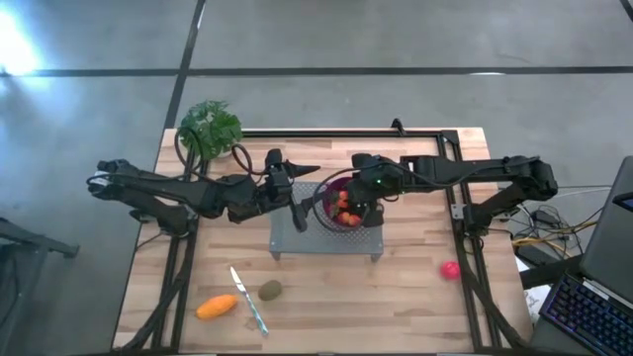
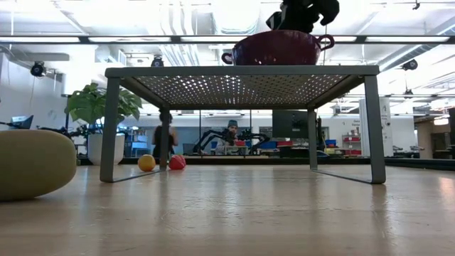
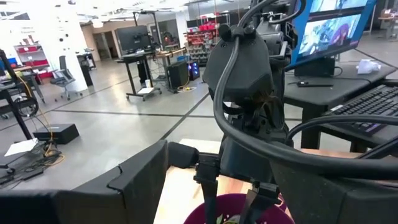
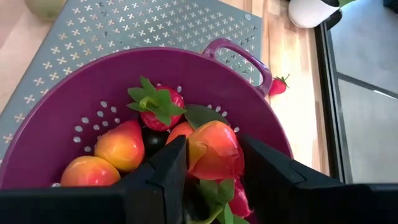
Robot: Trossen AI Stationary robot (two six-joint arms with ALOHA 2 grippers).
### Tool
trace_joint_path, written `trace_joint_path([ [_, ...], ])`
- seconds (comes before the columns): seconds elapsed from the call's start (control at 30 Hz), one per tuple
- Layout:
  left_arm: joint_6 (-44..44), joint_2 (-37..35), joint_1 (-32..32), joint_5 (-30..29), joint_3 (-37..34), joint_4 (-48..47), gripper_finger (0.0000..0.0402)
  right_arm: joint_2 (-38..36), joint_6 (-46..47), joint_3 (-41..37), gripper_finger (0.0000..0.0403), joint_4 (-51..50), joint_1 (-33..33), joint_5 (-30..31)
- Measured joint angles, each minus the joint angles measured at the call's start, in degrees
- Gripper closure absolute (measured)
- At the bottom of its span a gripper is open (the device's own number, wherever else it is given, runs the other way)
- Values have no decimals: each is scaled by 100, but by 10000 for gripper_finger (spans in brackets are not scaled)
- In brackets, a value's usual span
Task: Pick & Place Fruit
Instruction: Put the pear in the purple strainer bowl on the shelf
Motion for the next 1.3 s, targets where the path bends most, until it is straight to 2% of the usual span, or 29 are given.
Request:
trace_joint_path([
  [0.33,-16,-4,0,-2,0,-109,117,-8,-3,-8,206,-5,0,1],
  [0.57,-43,-4,0,-2,0,-343,117,-204,-42,401,194,-304,0,17],
  [0.87,-639,-137,0,-29,0,-1334,117,-1177,-45,458,237,-720,-43,30],
  [1.0,-1217,-284,0,-343,0,-1962,117,-1622,46,342,262,-887,-139,57],
  [1.13,-1690,-447,4,-759,0,-2493,117,-2012,105,262,285,-986,-256,333],
  [1.3,-1943,-627,4,-944,0,-3283,117,-2371,107,215,313,-1117,-386,737],
])
